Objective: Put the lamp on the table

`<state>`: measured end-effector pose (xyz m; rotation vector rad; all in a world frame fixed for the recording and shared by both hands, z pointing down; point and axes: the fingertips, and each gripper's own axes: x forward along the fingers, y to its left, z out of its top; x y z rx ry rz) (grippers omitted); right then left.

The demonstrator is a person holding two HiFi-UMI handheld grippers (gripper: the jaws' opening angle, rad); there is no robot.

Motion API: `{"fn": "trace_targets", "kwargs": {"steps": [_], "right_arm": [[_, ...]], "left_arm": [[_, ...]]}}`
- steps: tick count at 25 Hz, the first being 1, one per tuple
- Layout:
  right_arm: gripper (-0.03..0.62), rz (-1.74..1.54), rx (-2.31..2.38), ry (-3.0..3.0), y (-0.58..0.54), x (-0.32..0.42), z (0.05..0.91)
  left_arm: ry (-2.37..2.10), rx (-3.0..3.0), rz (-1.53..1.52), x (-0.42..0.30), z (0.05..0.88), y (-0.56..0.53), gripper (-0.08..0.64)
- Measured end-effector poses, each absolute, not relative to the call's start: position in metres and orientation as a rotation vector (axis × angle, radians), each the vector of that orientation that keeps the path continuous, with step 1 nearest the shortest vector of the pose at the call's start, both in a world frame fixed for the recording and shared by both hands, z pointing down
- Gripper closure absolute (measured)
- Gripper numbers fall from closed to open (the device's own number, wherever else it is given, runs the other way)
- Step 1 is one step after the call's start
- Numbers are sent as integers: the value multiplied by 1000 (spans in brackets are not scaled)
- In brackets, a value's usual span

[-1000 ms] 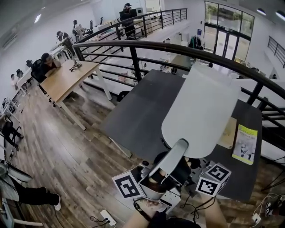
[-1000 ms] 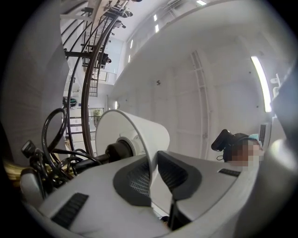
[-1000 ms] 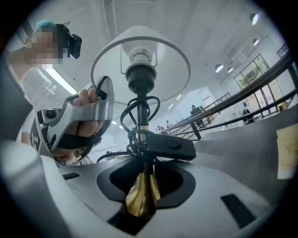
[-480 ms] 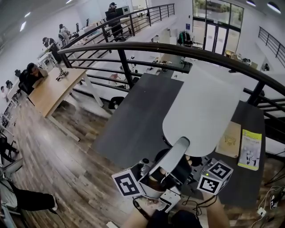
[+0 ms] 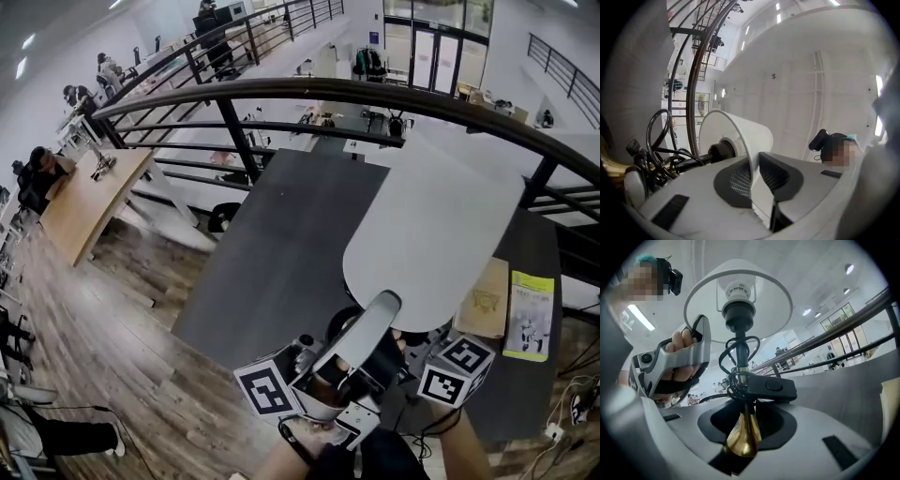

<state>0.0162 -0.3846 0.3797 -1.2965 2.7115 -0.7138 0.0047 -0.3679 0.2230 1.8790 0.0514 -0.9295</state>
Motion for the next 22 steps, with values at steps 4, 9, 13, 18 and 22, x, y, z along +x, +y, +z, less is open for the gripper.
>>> {"fn": "trace_targets", "kwargs": {"steps": [4,9,13,18,22], "right_arm": [[468,-725,-1304,2713,-406,37,391],[468,-728,-1299,2727,-429,50,403],[468,-724,-1295,2737,-450,67,409],[468,-741,-1301,2741,-476,89,427],[468,-723,-1308,2749,-507,104,447]], "left_arm": [[58,1851,-942,21,235,-393,499],[49,1832,-957,32,246,-418,499],[60,1825,-948,48,254,-438,491],[59,1818,-932,70,272,-465,488],[61,1819,-933,84,294,-496,488]]}}
